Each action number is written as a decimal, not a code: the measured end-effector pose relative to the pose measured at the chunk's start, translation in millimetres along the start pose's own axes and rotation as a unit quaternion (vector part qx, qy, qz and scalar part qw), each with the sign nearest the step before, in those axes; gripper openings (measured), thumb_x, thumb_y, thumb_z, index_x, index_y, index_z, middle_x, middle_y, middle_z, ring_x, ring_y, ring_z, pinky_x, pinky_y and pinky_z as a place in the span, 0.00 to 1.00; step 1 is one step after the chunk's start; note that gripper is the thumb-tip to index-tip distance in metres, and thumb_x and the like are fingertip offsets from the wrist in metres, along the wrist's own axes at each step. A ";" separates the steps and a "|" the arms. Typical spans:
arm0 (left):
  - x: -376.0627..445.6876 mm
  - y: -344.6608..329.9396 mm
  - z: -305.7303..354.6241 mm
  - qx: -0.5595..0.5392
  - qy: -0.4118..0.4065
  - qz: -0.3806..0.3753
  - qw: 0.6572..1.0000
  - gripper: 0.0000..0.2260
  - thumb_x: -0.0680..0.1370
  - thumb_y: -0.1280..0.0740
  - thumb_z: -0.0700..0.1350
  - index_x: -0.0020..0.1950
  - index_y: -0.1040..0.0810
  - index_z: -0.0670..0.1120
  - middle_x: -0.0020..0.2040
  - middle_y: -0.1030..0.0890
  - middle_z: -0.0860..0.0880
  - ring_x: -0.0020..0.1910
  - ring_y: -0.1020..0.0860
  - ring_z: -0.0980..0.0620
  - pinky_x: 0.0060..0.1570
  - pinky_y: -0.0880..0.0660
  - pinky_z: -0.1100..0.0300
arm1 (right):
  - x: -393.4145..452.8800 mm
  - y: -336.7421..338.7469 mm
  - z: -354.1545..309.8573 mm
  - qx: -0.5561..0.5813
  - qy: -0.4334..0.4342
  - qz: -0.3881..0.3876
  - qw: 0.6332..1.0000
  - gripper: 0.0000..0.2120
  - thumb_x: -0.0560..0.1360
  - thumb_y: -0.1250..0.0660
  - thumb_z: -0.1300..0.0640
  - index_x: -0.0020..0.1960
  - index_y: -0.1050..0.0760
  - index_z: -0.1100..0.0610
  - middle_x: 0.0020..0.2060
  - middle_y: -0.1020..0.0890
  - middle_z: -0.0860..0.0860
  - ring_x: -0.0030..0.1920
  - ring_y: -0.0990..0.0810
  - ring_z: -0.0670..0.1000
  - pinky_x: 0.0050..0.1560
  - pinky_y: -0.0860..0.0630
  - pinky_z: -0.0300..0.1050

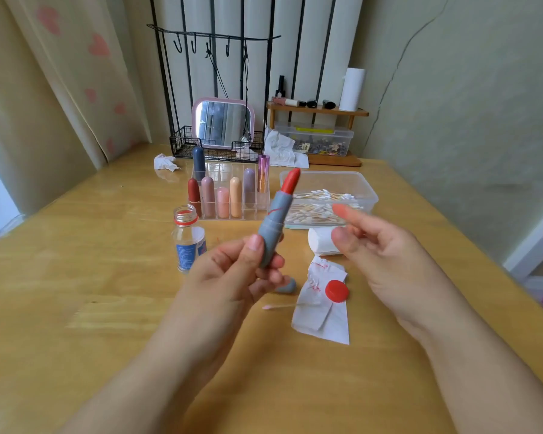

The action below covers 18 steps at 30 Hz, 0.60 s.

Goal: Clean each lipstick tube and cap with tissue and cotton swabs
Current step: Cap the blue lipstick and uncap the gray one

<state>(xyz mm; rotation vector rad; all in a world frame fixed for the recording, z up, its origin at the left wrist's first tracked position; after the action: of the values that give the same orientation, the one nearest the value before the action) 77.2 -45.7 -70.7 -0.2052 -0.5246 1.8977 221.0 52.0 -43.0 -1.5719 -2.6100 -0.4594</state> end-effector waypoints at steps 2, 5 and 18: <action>2.8 5.3 0.2 0.012 0.006 0.024 1.000 0.17 0.70 0.36 0.49 0.51 0.21 0.38 0.35 0.22 0.47 0.33 0.24 0.55 0.48 0.21 0.58 | 7.3 16.1 10.9 -0.158 0.000 0.050 0.986 0.19 0.73 0.31 0.51 0.63 0.24 0.53 0.39 0.24 0.49 0.34 0.26 0.41 0.38 0.30 0.28; 6.0 11.4 -5.8 0.025 0.033 0.034 0.999 0.16 0.68 0.34 0.49 0.50 0.21 0.40 0.36 0.21 0.47 0.34 0.22 0.54 0.46 0.21 0.60 | 11.5 24.2 27.0 -0.313 0.009 0.052 0.948 0.14 0.73 0.29 0.54 0.58 0.20 0.54 0.39 0.28 0.44 0.33 0.27 0.39 0.38 0.34 0.23; 9.9 18.0 -14.7 0.039 0.076 0.049 0.995 0.13 0.72 0.34 0.47 0.51 0.22 0.40 0.38 0.19 0.45 0.34 0.20 0.53 0.43 0.20 0.62 | 9.7 4.5 46.8 -0.451 -0.006 -0.045 0.891 0.07 0.73 0.30 0.51 0.50 0.21 0.51 0.40 0.26 0.42 0.38 0.29 0.40 0.35 0.35 0.31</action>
<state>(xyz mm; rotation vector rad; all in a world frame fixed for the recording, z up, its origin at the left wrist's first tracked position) 63.9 -38.2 -90.8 -0.3255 -0.3425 1.9758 225.0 75.6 -84.6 -1.5763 -2.6004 -1.8792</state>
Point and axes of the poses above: each hand's wrist, its own x-axis towards the middle knuckle, its own y-axis out of the back of the hand, z = x × y, the point moved 5 cm from there along x, towards the middle knuckle
